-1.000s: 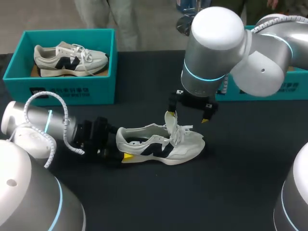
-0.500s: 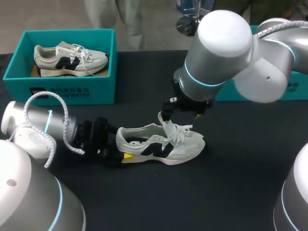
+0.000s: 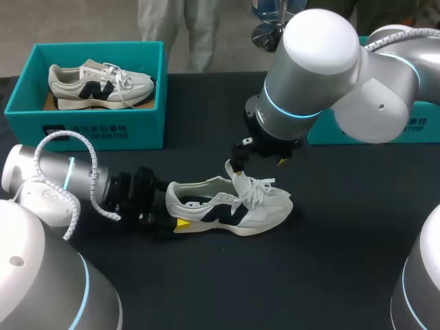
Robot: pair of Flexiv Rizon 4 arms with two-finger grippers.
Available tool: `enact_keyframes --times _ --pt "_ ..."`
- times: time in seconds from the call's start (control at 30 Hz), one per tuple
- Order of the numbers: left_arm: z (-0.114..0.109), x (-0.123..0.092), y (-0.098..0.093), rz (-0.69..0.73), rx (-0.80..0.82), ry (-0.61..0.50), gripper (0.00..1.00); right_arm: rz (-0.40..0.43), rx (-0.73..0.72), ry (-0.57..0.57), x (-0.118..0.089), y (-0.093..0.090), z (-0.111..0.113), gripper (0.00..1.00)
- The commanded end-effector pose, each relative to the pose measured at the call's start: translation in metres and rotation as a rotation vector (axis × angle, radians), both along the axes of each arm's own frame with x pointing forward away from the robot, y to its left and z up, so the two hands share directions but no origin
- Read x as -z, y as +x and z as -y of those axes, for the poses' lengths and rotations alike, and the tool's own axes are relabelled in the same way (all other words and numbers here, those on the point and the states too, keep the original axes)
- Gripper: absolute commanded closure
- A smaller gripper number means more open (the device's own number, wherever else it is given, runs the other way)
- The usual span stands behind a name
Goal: Take the shoe out of the shoebox, open the shoe tongue, remove and reinsert the insole, then place the shoe into the shoebox
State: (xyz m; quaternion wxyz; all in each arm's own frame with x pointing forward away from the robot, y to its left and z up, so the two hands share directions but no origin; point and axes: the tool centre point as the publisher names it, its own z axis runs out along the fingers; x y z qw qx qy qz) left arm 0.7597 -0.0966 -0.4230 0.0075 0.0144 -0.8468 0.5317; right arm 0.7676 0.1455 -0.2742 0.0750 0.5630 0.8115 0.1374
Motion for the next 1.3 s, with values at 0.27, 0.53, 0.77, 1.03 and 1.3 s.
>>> enact_keyframes --times 0.27,0.53,0.77,1.03,1.3 --pt "0.0 0.001 0.0 0.001 0.0 0.002 1.0 0.182 -0.549 -0.136 -0.023 0.023 -0.029 0.0" --pt "0.0 0.001 0.0 0.001 0.0 0.002 1.0 0.149 -0.817 -0.232 -0.02 0.014 -0.046 0.0" --pt "0.0 0.001 0.0 0.001 0.0 0.002 1.0 0.149 -0.817 -0.232 -0.02 0.014 -0.046 0.0" --pt "0.0 0.001 0.0 0.001 0.0 0.002 1.0 0.149 -0.817 -0.232 -0.02 0.014 -0.046 0.0" --pt "0.0 0.001 0.0 0.001 0.0 0.002 1.0 0.138 -0.93 -0.246 -0.011 0.015 -0.071 0.55"
